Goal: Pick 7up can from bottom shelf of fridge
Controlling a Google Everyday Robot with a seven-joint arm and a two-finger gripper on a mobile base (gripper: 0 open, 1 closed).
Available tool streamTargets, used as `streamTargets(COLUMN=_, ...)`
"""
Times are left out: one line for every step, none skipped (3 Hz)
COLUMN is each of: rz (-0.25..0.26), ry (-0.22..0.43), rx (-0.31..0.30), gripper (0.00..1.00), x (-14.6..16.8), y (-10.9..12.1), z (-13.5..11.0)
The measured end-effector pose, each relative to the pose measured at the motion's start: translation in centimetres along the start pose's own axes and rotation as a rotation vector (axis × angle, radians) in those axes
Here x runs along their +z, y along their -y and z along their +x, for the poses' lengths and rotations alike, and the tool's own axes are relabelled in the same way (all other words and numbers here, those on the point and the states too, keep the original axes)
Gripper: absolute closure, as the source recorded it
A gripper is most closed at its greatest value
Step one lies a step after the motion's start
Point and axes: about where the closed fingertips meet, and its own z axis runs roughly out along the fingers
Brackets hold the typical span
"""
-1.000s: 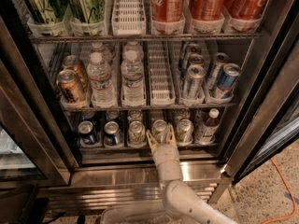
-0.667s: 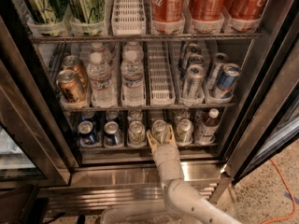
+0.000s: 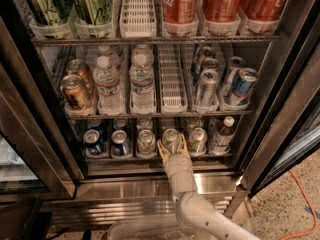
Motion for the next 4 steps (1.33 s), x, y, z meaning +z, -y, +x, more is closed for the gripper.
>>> streamTargets(rz=-0.015, ry=0.041, rx=0.023, gripper=1.0, x=0.0, y=0.3, z=-2.4)
streamTargets(rz=-0.033, ry=0.061, rx=0.03, gripper=1.0, x=-0.2, y=0.8, z=-4.3)
streamTargets(rz=-0.052, ry=0.052, rx=0.036, gripper=1.0, x=0.1, y=1.2, z=-5.0)
streamTargets(rz=-0.062, ry=0.047, rx=0.027, gripper=1.0, x=-0.1, y=1.1, z=-5.2)
